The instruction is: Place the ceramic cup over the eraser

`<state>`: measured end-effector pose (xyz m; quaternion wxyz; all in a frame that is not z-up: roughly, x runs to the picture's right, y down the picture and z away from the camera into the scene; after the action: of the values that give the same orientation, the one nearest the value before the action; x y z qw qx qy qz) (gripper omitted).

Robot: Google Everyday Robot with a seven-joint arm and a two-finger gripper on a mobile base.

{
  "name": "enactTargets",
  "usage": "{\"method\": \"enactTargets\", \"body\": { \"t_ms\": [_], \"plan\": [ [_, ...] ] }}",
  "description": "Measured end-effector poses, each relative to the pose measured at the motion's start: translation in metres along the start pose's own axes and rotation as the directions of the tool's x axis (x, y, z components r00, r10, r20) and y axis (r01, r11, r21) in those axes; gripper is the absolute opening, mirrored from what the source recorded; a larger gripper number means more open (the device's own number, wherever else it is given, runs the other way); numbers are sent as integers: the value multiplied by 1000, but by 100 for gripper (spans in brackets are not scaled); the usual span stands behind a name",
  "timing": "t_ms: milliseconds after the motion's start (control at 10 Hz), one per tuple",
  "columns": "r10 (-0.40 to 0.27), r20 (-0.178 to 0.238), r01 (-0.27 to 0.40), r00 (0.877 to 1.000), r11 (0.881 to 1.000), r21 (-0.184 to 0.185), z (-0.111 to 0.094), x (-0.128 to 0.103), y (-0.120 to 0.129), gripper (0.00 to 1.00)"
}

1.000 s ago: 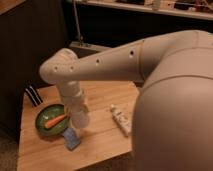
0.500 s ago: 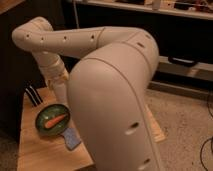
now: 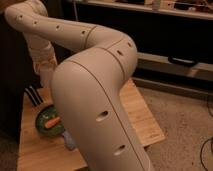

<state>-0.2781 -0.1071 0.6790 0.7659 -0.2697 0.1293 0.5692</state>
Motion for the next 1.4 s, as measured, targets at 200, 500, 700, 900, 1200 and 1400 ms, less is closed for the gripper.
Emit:
{"method": "enactTargets", "body": {
  "t_ms": [200, 500, 700, 900, 1200, 1400],
  "plan": [
    [-39, 17, 39, 999, 998, -56, -1, -11, 16, 0],
    [-44, 30, 46, 999, 997, -57, -2, -14, 11, 0],
    [-45, 28, 47, 999, 997, -57, -1, -13, 12, 0],
    [-45, 28, 46, 999, 997, -58, -2, -13, 12, 0],
    [-50, 29, 52, 998, 997, -61, 2, -16, 16, 0],
    [-101, 29, 103, 994, 991, -81, 22, -28, 42, 0]
  ]
}}
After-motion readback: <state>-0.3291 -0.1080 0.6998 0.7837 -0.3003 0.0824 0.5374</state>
